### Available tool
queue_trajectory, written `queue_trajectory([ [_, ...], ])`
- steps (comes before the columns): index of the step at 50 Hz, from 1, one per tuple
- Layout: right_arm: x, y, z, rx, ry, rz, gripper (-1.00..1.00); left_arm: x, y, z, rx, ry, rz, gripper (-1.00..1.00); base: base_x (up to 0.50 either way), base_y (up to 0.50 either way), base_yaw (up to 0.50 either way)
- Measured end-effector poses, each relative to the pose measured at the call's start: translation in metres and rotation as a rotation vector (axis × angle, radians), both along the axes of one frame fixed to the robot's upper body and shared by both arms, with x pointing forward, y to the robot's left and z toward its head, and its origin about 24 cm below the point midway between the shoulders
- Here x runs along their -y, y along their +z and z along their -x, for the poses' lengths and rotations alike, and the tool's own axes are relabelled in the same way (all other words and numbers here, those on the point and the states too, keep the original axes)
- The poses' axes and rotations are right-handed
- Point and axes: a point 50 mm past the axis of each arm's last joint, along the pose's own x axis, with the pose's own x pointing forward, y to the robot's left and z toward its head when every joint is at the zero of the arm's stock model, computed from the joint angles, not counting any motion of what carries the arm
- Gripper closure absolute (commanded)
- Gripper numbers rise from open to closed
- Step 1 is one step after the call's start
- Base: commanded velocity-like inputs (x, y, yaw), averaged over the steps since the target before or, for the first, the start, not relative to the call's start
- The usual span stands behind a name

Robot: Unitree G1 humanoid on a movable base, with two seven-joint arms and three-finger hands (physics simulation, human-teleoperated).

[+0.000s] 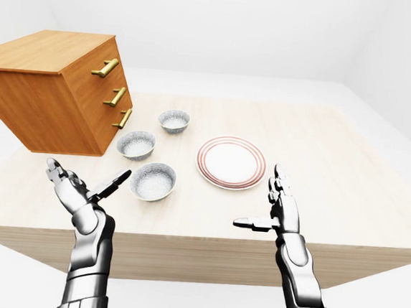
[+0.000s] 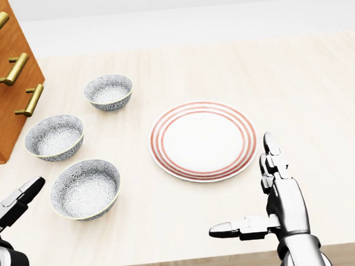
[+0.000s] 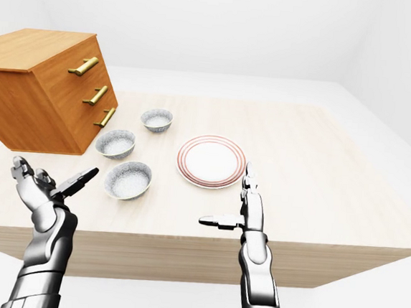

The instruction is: Put the bowl at the front on the plate.

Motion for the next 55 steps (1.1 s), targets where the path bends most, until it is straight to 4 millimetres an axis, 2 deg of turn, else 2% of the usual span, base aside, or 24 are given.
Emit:
queue_trajectory([
  [55,-0.0040,0.0025,0.0004,-0.002,0.028,0.017,-1.00,0.0020,-0.0023,-0.0022,-0.015,-0.008,-0.007,-1.00,0.00,0.00,0.00],
])
